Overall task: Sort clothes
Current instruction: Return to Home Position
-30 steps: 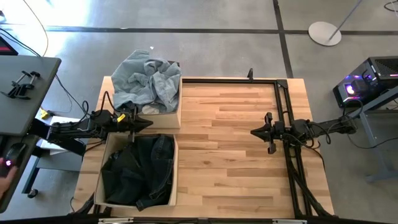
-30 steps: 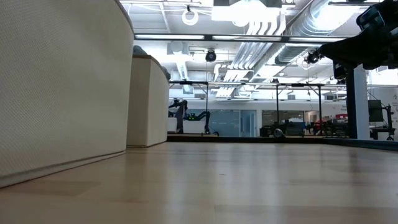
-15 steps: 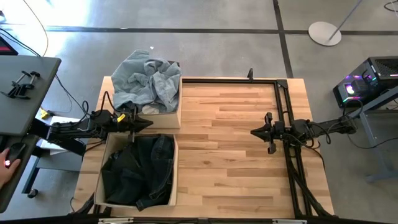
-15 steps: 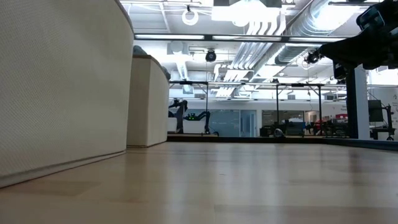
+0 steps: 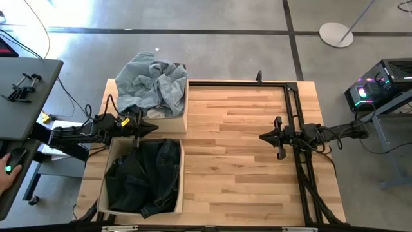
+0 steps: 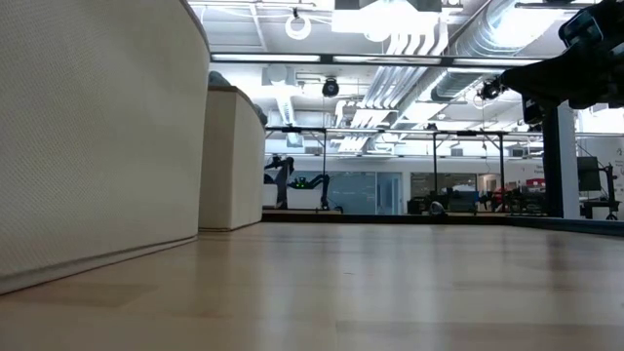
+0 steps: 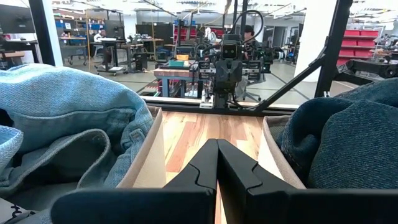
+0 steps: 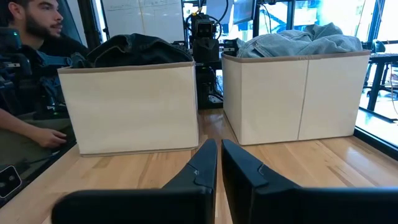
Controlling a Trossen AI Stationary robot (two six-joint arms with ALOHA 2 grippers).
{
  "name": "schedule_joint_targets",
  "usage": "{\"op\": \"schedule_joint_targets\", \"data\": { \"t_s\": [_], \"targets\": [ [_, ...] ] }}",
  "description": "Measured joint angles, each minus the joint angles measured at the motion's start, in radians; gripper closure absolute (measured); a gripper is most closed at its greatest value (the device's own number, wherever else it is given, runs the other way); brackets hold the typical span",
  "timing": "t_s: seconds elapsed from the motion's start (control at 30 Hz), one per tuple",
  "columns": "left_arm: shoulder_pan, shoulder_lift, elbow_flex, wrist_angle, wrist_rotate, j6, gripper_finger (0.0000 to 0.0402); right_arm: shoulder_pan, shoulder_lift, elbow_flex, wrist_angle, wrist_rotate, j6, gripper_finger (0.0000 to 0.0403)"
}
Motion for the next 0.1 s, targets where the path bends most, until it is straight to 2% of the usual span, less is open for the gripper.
{"op": "schedule_joint_targets", "data": {
  "t_s": [0.1],
  "targets": [
    [0.000,0.000,0.000,0.000,0.000,0.000,0.0401,0.000,0.000,0.000,0.000,0.000,0.000,0.0389]
  ]
}}
